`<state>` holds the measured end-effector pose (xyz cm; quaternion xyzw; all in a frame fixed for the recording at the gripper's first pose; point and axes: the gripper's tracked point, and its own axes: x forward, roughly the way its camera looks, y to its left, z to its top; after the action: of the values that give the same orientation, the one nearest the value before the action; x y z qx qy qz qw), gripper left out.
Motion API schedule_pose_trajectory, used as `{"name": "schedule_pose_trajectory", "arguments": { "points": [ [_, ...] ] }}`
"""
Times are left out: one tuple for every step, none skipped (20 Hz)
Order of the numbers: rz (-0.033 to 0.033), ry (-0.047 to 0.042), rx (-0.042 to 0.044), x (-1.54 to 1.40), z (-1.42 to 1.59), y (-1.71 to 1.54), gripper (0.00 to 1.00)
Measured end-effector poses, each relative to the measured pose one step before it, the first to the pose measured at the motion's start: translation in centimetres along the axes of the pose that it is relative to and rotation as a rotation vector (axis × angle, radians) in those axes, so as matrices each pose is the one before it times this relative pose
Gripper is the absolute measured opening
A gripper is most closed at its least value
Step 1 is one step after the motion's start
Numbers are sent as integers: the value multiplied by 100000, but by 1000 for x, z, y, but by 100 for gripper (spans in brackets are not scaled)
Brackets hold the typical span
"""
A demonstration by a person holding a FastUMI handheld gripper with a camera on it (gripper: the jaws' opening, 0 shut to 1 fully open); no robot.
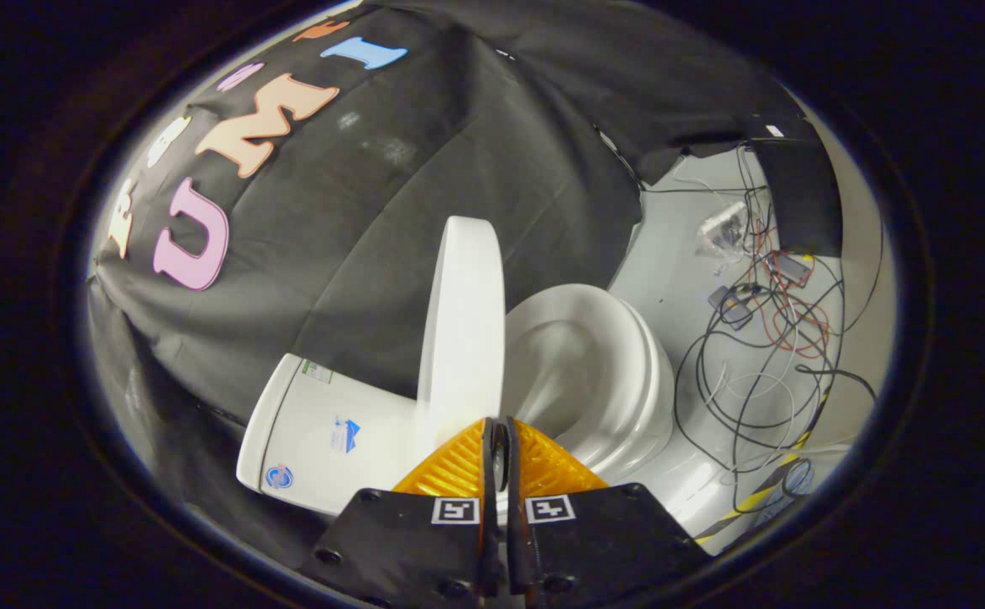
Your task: Open the toilet lid.
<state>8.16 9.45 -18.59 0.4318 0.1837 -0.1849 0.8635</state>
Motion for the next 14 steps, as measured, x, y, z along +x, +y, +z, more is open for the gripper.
{"name": "schedule_pose_trajectory", "arguments": {
  "points": [
    [825, -813, -586, -243, 263, 777, 6],
    [72, -103, -1392, -118, 120, 562, 6],
    [-992, -248, -1731, -253, 54, 251, 6],
    [-979, 357, -1978, -208, 99, 302, 6],
    [-433, -400, -2795, -103, 94, 486, 6],
    [284, -617, -1208, -122, 150, 550, 6],
    [476, -326, -201, -131, 22, 636, 6],
    [-254, -1101, -1007, -117, 153, 452, 6],
    [-243, -102, -1455, -83, 5, 214, 6],
    [230, -533, -482, -115, 161, 359, 6],
    [743, -470, -463, -85, 56, 537, 6],
    [755, -533, -612, -91, 116, 531, 6],
    [-116, -154, -1854, -52, 34, 313, 6],
    [-676, -240, -3054, -206, 41, 193, 6]
  ]
}}
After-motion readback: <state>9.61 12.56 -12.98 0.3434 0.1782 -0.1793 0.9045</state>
